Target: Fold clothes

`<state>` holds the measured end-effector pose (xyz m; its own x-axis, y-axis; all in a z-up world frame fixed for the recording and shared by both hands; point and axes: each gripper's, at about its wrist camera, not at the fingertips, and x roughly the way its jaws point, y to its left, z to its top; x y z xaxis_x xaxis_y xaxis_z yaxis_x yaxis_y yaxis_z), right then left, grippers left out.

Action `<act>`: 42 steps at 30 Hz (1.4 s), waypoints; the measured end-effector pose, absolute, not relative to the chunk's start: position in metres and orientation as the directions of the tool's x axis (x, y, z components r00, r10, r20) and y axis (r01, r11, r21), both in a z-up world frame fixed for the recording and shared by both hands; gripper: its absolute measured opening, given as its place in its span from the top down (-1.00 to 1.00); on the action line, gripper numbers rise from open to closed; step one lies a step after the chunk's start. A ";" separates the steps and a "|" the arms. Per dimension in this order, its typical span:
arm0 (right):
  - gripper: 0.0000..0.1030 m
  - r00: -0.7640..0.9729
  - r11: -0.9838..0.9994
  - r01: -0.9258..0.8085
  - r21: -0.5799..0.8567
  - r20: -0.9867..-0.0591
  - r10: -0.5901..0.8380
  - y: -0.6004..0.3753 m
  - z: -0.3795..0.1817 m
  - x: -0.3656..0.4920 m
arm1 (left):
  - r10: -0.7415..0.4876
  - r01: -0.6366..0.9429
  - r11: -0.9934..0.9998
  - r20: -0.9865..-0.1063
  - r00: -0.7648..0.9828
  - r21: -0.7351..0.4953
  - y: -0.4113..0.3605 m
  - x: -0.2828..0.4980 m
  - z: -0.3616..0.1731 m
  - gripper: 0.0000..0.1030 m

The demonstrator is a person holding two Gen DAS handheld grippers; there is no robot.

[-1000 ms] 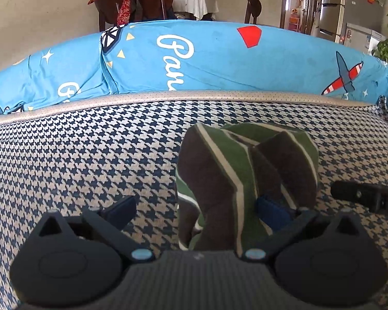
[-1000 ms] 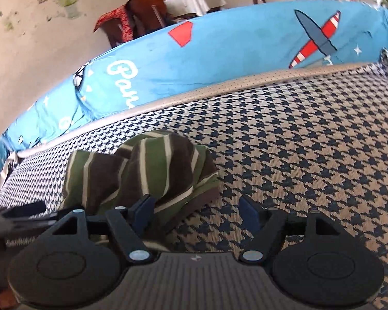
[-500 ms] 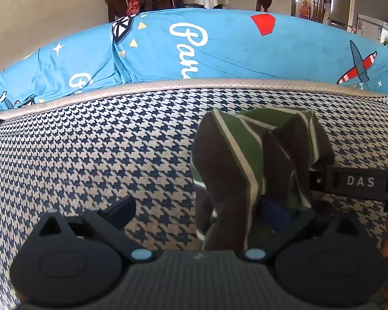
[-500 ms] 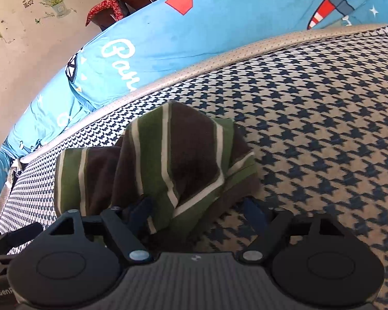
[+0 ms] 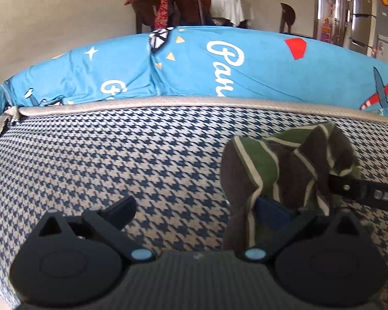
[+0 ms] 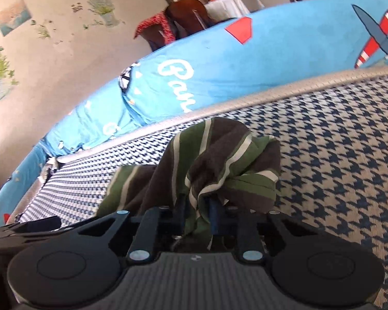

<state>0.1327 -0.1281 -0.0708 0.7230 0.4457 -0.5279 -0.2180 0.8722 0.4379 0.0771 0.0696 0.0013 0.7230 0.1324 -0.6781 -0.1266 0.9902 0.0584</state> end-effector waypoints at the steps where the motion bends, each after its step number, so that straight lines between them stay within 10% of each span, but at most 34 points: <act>1: 0.62 0.722 0.866 -0.239 0.440 -0.516 0.462 -0.126 -0.069 0.131 | 0.145 -0.142 0.988 -0.674 0.724 0.059 0.074 0.077 0.002 -1.00; 22: 0.56 0.580 0.762 -0.571 0.306 -0.507 0.638 -0.057 -0.065 0.101 | 0.047 -0.096 0.994 -0.631 0.774 -0.045 0.093 0.072 0.013 -1.00; 28: 0.11 0.556 0.762 -0.572 0.304 -0.539 0.633 -0.065 -0.060 0.091 | 0.121 -0.139 0.990 -0.697 0.707 0.031 0.090 0.089 -0.009 -1.00; 42: -0.23 0.610 0.840 -0.445 0.311 -0.582 0.538 -0.110 -0.063 0.080 | 0.221 -0.268 0.962 -0.736 0.640 0.055 0.112 0.103 -0.016 -1.00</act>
<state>0.0801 -0.1101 -0.0625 0.6097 0.5380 -0.5821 -0.4446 0.8401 0.3108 0.1034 0.1118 -0.0159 0.6396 0.2206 -0.7364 -0.2680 0.9618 0.0554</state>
